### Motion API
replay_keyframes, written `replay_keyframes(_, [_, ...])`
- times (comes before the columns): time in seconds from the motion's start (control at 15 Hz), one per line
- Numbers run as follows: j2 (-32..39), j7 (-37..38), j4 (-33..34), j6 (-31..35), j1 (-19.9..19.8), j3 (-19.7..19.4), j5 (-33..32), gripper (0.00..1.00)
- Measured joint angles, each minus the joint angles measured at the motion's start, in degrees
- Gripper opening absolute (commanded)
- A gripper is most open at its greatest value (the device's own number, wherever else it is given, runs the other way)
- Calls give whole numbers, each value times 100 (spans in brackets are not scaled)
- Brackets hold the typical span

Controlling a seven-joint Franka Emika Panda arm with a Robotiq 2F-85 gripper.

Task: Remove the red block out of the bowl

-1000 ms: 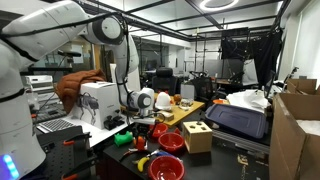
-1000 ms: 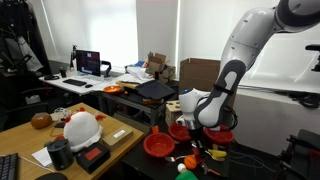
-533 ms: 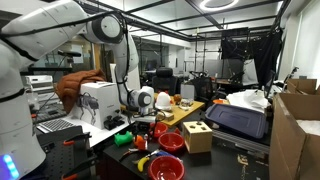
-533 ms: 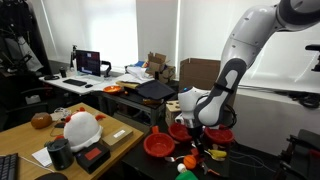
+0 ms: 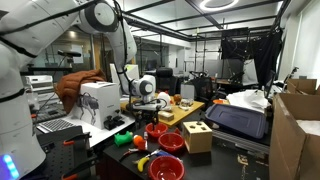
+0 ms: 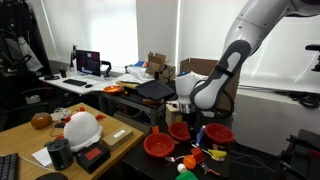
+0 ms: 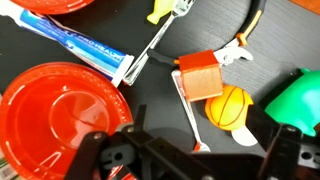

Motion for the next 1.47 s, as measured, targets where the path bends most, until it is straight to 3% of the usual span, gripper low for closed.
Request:
replay_keyframes(0.47, [-1193,247,-197,-908,-18,30,374,100])
replay_keyframes(1.47, [-3419,1835,-1034,-764,-18,-172,373,100])
